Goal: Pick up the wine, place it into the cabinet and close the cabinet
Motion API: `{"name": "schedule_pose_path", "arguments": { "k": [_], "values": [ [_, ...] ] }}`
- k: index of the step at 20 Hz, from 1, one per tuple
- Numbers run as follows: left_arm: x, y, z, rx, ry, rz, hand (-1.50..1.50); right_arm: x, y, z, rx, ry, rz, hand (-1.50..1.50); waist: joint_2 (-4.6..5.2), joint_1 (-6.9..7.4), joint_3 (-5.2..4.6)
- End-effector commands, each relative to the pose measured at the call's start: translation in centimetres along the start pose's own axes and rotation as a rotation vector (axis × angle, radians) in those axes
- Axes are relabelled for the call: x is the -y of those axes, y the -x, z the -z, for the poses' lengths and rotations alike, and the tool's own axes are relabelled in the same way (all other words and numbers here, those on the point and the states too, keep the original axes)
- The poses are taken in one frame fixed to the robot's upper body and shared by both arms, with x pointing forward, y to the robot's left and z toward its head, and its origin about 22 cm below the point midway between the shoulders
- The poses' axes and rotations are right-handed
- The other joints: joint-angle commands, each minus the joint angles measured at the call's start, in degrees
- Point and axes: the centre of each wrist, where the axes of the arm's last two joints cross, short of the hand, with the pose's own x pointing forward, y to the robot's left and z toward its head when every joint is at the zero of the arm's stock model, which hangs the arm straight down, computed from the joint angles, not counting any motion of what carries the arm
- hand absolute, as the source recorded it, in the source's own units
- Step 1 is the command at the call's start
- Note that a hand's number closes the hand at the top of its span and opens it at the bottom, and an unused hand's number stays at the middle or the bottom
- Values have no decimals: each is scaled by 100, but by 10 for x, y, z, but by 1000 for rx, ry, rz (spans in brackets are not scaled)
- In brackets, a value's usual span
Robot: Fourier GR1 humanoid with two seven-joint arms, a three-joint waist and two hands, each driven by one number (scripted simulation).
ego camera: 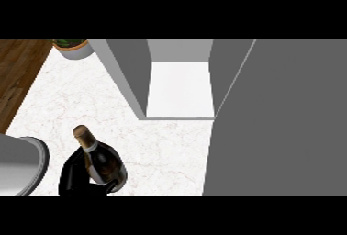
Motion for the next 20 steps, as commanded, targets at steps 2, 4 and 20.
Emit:
{"name": "schedule_pose_path", "arguments": {
  "k": [2, 4, 20],
  "values": [
    [41, -26, -1, 7, 40, -33, 150, -19, -33, -15, 45, -2, 11, -150, -13, 10, 0],
    [39, -46, -3, 20, 49, -38, 150, -9, -12, -5, 28, -16, 20, -150, -1, 23, 1],
    [123, -95, 40, 48, 75, -1, 150, 23, -22, -6, 55, 36, 2, -150, 13, -38, -2]
  ]
}}
